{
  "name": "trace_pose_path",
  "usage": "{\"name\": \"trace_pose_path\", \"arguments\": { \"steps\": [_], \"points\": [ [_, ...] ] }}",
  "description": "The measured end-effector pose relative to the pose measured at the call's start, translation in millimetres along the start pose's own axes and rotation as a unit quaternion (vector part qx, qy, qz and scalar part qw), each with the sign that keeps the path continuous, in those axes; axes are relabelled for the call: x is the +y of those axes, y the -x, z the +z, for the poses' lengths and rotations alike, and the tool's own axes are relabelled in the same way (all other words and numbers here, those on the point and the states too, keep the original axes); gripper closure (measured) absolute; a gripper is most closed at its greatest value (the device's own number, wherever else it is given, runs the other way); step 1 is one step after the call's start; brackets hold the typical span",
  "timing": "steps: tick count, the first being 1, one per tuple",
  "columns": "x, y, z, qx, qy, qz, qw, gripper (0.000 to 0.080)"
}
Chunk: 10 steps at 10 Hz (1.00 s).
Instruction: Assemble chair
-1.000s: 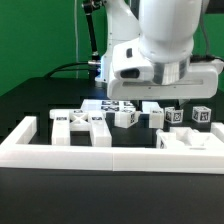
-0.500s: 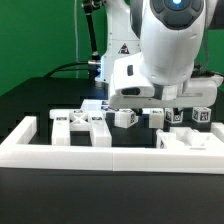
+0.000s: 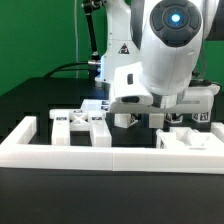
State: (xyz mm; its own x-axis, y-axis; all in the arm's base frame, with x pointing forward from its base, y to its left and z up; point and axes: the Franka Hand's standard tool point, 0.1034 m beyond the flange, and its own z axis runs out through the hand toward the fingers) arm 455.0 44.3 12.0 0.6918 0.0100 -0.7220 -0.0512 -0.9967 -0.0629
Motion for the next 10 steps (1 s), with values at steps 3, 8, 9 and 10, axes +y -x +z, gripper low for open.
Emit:
{"name": "trace_pose_path", "arguments": {
  "steps": [3, 8, 9, 10],
  "points": [
    [-1.1, 1.2, 8.1, -0.007, 0.001, -0.001, 1.0, 0.0202],
    [-4.3, 0.9, 10.4, -0.009, 0.004, -0.004, 1.0, 0.051],
    [-4.3, 0.9, 10.4, -0.009, 0.004, -0.004, 1.0, 0.051],
    [-4.3, 0.9, 10.4, -0.009, 0.004, -0.004, 1.0, 0.051]
  ]
}}
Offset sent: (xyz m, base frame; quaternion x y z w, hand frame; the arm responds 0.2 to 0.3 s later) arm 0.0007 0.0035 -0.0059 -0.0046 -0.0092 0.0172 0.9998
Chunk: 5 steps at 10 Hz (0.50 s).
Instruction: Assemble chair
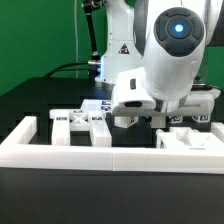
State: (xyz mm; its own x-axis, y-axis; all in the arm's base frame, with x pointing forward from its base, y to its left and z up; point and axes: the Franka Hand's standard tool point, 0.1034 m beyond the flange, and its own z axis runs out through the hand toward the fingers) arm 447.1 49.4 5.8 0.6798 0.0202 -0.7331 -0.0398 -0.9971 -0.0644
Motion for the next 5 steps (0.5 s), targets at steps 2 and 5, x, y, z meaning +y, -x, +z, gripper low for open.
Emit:
{"name": "trace_pose_path", "arguments": {
  "steps": [2, 5],
  "points": [
    [0.0, 0.0, 0.0, 0.0, 0.0, 0.0, 1.0, 0.051],
    [-5.3, 5.3, -40.8, 0.009, -0.002, -0.042, 0.999, 0.0509]
  ]
}}
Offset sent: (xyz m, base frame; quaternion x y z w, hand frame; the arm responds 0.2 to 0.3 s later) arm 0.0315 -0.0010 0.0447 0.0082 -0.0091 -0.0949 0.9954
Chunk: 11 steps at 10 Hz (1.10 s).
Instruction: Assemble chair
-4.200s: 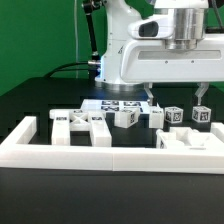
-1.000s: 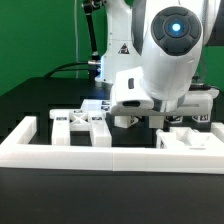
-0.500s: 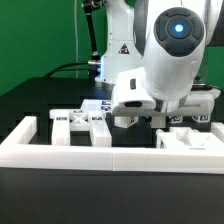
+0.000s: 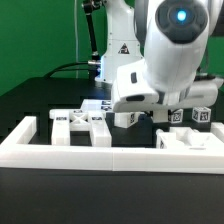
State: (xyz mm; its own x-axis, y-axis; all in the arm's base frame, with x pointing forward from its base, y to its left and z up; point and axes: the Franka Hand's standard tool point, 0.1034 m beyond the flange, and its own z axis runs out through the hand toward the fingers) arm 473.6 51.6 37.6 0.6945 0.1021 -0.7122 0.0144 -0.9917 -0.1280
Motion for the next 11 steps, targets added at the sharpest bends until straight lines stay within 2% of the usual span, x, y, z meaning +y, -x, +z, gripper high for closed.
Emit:
{"name": "trace_pose_path", "arguments": {
  "steps": [2, 4, 6, 7, 9, 10, 11],
  "points": [
    [-5.3, 13.2, -40.5, 0.009, -0.003, -0.003, 1.0, 0.0508],
    [-4.1, 4.5, -38.1, 0.026, -0.001, -0.003, 1.0, 0.0508],
    [-3.9, 2.5, -39.5, 0.033, -0.001, -0.003, 0.999, 0.0508],
    [-2.8, -6.4, -44.7, 0.076, 0.003, -0.002, 0.997, 0.0508],
    [-6.4, -0.2, -59.9, 0.136, 0.01, -0.004, 0.991, 0.0508],
    [-9.1, -4.9, -72.4, 0.17, 0.013, -0.008, 0.985, 0.0508],
    [-6.0, -11.1, -72.9, 0.218, 0.017, -0.006, 0.976, 0.0508]
  ]
}}
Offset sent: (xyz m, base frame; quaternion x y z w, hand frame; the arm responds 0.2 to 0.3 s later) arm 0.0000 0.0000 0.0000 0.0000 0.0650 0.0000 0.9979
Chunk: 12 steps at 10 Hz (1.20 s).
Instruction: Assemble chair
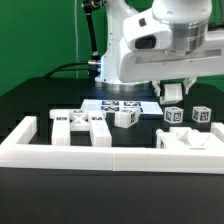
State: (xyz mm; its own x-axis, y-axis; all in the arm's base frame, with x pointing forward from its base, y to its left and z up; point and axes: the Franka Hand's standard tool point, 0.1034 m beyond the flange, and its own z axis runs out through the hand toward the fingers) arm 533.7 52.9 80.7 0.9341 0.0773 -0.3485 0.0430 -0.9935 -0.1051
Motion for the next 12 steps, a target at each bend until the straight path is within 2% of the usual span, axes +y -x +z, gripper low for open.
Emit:
{"name": "trace_pose_path", "arguments": {
  "steps": [4, 6, 7, 11, 12],
  "points": [
    [3.0, -6.0, -2.9, 0.125, 0.014, 0.005, 0.992, 0.0508],
    [-20.2, -4.7, -29.1, 0.104, 0.008, 0.009, 0.994, 0.0508],
    [-23.4, -10.5, -38.0, 0.107, 0.008, 0.006, 0.994, 0.0508],
    [-23.8, -13.8, -36.3, 0.122, 0.009, 0.005, 0.992, 0.0508],
    [-29.6, -14.4, -35.9, 0.124, 0.009, 0.0, 0.992, 0.0508]
  ]
}}
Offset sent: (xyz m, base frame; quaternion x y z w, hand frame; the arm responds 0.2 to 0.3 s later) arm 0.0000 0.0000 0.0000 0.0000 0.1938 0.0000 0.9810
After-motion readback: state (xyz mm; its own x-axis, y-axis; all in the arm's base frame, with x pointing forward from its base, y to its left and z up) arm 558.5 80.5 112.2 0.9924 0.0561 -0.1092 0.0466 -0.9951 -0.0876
